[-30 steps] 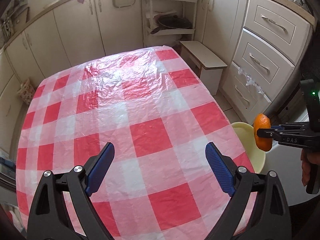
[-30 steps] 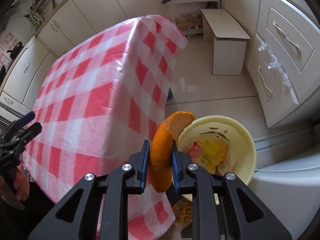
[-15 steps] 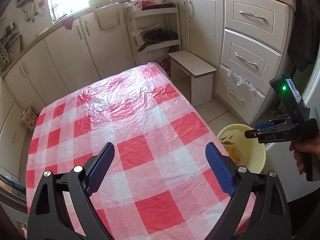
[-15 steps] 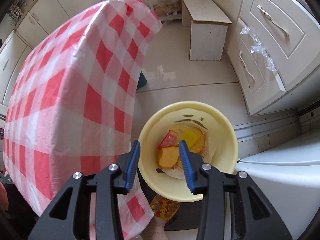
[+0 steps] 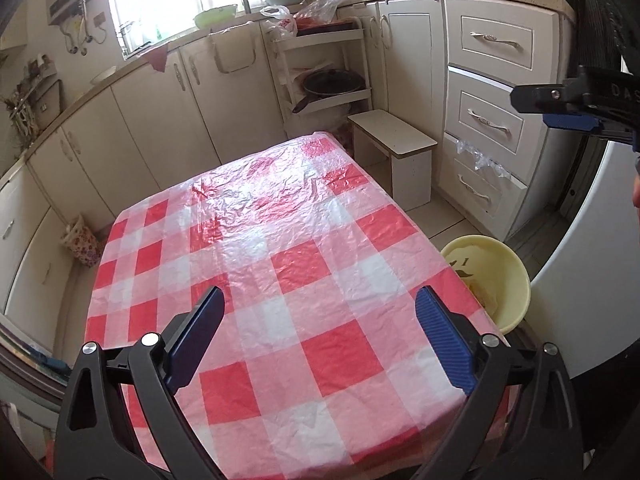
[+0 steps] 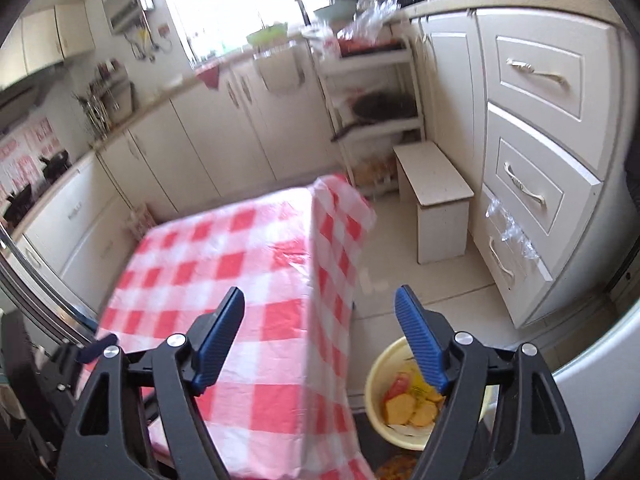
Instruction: Collect trash
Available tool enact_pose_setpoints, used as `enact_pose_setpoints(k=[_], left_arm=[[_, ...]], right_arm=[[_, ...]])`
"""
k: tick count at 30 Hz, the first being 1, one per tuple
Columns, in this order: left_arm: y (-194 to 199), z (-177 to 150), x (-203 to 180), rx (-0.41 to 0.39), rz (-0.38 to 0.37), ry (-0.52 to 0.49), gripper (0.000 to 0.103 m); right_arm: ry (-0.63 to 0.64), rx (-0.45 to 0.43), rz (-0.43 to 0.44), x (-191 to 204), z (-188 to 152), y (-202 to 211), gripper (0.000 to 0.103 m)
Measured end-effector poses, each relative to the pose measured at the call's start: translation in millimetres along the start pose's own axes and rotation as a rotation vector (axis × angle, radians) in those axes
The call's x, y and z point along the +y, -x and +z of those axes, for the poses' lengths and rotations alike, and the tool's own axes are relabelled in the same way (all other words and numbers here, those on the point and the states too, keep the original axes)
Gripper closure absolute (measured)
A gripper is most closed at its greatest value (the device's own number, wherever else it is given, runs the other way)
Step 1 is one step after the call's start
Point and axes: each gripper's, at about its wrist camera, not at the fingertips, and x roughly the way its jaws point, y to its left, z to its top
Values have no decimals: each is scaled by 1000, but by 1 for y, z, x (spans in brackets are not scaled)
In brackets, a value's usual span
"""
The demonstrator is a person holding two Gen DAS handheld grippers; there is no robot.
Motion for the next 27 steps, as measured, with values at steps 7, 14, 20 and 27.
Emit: enact_pose_setpoints(k=[7,14,20,27], left_arm=[[68,-19,12,-37,40,38,8],[124,-42,21,-24,68,92,8],[178,-57,28,-62,92,104,8],[227,-83,32,-93,101,110,8]], right_arm=[[56,-85,-19,39,-73,44,15],[71,-199,-11,77,-83,105,9],[125,-258,-12,107,-97,157,7],[132,-320,-83,122,-126,210,7]])
